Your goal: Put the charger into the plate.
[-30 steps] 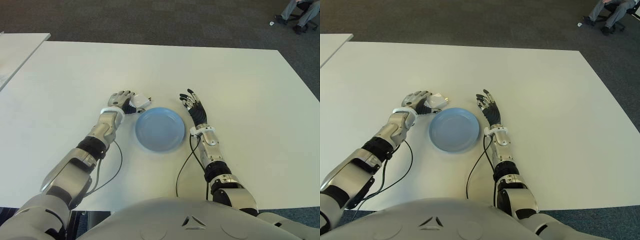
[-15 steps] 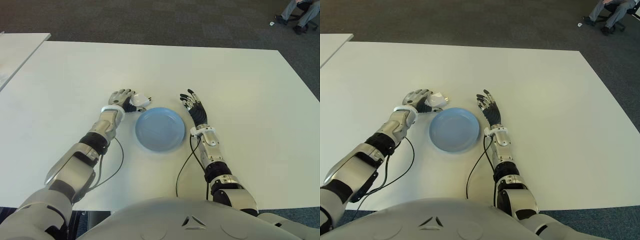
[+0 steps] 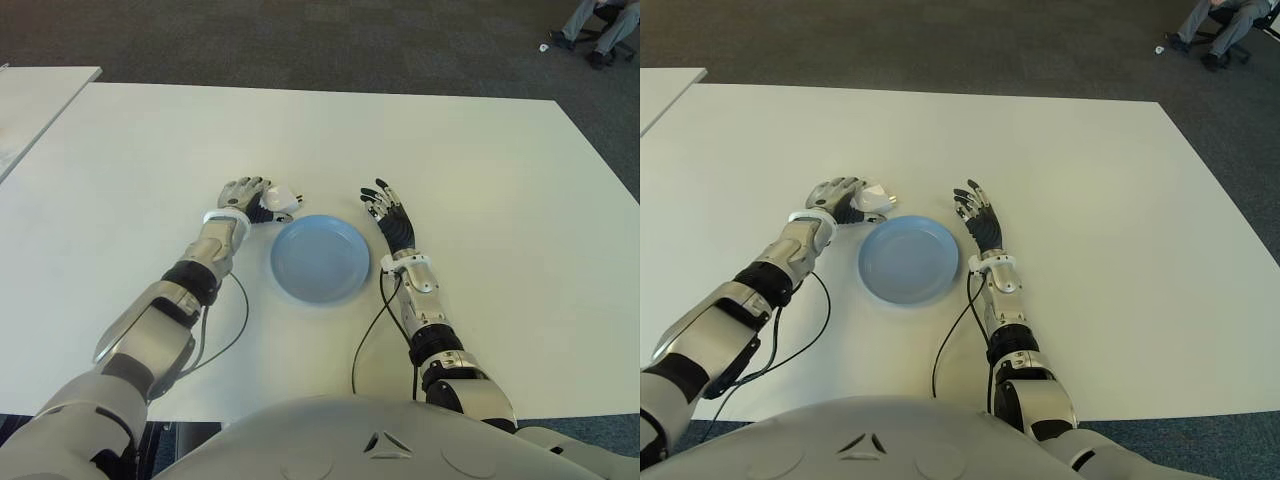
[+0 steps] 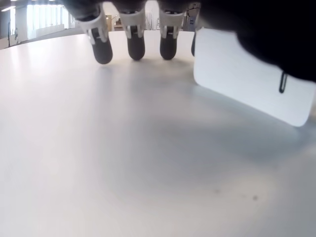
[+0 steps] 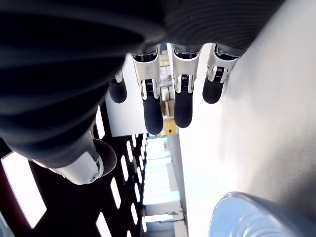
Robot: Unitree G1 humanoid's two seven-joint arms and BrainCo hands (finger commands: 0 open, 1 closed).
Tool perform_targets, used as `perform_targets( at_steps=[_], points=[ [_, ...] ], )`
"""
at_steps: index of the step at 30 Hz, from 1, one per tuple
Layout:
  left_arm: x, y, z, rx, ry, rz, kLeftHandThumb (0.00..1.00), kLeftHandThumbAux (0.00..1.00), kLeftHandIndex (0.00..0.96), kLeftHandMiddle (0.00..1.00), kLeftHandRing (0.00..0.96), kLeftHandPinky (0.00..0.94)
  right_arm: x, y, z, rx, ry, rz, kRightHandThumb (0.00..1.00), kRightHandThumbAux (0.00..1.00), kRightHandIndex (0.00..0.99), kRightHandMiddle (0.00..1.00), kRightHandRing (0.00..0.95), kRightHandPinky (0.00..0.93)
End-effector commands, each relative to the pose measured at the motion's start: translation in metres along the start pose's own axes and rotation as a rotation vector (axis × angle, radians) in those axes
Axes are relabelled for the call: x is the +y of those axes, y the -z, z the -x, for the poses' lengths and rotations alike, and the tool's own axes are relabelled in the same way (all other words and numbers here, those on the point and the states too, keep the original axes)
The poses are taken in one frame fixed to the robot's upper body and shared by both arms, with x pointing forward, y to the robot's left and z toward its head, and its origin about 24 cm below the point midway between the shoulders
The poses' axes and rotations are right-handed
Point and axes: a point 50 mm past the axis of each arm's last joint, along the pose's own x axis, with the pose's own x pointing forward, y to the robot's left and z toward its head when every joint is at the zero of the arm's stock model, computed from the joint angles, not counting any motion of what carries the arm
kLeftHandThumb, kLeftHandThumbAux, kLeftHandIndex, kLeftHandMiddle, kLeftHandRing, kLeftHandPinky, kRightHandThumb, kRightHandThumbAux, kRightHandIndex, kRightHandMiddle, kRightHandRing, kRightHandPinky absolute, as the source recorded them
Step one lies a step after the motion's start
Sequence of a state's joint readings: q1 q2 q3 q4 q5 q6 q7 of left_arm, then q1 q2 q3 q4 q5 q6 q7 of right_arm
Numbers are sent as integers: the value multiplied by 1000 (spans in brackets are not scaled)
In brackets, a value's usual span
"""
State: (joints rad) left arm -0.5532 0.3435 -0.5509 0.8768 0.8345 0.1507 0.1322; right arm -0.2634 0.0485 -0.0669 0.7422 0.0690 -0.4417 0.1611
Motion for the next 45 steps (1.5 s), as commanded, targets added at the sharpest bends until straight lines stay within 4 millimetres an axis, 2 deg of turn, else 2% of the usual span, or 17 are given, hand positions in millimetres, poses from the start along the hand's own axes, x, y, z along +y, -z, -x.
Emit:
perform_targets(
  at_steps=[1, 5, 6, 8, 13, 45],
  points=[
    [-24, 5, 6, 78, 66, 16, 303, 459, 230, 499, 503, 506, -2, 10, 5, 49, 20, -24, 0, 646, 48, 246, 188, 42],
    [-24, 5, 5, 118, 44, 30, 423, 519, 339, 651, 657, 682, -1, 10, 5, 50, 19, -24, 0, 641, 44, 241, 183, 33],
    [-24, 5, 5, 128, 37, 32, 433, 524, 347, 661, 667, 694, -1, 10, 5, 50, 19, -24, 0, 640, 44, 241, 183, 32],
    [-23, 5, 5, 143, 24, 35, 592, 625, 394, 705, 709, 746, -1, 10, 5, 50, 19, -23, 0, 639, 42, 237, 180, 32],
    [-23, 5, 6, 155, 7, 30, 693, 682, 429, 745, 749, 794, -1, 10, 6, 51, 17, -22, 0, 641, 38, 234, 177, 31],
    [-16, 10, 15, -1, -2, 70, 749, 695, 444, 848, 852, 864, 2, 11, 5, 57, 23, -30, 0, 633, 45, 254, 194, 44]
  ],
)
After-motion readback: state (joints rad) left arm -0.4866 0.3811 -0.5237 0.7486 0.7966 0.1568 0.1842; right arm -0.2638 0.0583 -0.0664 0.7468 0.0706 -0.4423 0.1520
